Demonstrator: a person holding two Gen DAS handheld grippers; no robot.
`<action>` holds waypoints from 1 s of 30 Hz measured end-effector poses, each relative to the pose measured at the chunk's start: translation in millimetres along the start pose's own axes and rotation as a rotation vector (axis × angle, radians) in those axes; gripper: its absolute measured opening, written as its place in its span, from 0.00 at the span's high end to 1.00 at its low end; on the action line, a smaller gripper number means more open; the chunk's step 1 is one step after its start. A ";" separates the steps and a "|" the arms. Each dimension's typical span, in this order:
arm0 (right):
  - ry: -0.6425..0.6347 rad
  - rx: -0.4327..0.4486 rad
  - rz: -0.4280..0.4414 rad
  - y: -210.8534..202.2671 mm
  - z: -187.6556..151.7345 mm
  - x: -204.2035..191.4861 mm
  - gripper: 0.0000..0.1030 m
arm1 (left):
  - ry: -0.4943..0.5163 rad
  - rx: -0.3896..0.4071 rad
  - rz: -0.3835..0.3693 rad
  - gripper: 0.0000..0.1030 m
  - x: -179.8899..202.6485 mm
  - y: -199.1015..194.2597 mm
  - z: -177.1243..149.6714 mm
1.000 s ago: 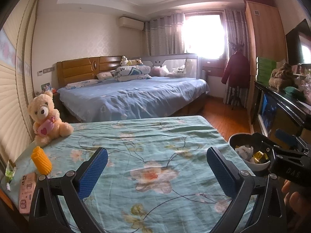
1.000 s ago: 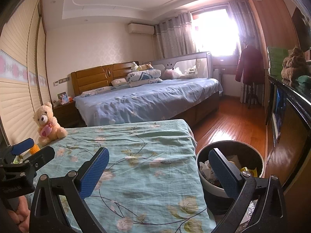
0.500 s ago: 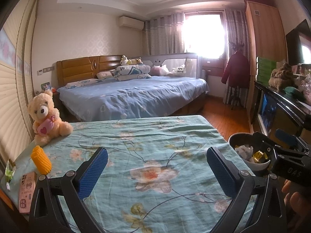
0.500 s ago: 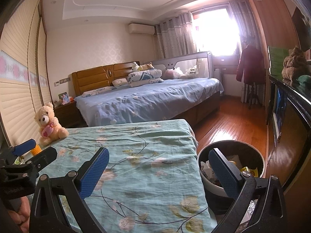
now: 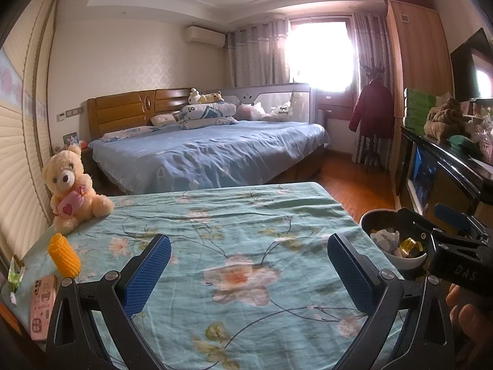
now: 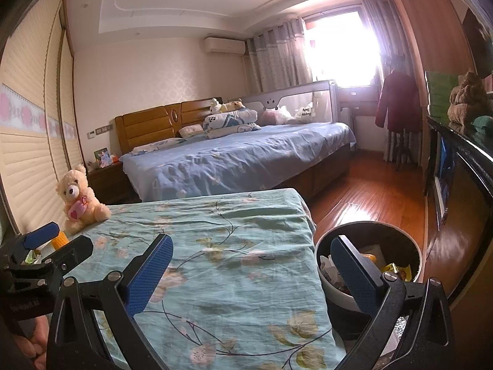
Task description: Collect trash
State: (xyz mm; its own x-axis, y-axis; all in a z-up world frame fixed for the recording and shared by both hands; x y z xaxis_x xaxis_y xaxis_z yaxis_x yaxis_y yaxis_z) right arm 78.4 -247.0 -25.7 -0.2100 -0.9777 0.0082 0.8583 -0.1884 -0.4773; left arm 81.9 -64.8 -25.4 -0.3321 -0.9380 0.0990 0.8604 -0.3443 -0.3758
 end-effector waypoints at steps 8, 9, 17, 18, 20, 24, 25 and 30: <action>0.002 0.000 0.004 0.5 -0.7 1.4 0.00 | 0.000 0.000 0.000 0.01 0.3 -0.2 -0.2; 0.001 -0.002 0.005 0.7 -0.7 0.8 0.00 | -0.001 0.000 0.001 0.01 0.2 -0.2 -0.2; 0.001 -0.004 0.008 1.3 -1.3 -0.1 0.00 | 0.000 0.000 0.001 0.01 0.4 0.3 0.0; 0.001 -0.005 0.007 1.4 -1.4 0.3 0.00 | 0.000 -0.001 0.000 0.01 0.3 0.5 0.0; 0.001 -0.006 0.007 1.3 -1.8 -0.5 0.00 | -0.002 -0.002 -0.001 0.01 0.2 0.5 0.0; 0.004 -0.010 0.011 1.8 -2.2 -0.8 0.00 | -0.001 -0.002 -0.002 0.01 -0.3 1.3 -0.1; 0.005 -0.012 0.013 2.1 -2.6 -1.2 0.00 | -0.001 -0.002 -0.003 0.01 -0.3 1.4 -0.1; 0.005 -0.015 0.015 2.1 -3.2 -2.4 0.00 | -0.001 -0.005 -0.004 0.01 -0.4 1.6 -0.1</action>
State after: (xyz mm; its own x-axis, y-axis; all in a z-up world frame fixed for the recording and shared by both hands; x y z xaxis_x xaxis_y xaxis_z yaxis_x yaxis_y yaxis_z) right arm 79.2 -244.7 -29.4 -0.1991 -0.9800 -0.0035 0.8543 -0.1718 -0.4907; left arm 83.3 -65.0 -26.2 -0.3350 -0.9368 0.1009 0.8574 -0.3475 -0.3796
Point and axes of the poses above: each gripper's, at about its wrist camera, not at the fingertips, and y roughly the way its jaws point, x to its right, z to its top, the point moved 3 cm from there along y, roughly the way its jaws point, and after that the axes turned 15 degrees about -z, right-handed, at the moved point
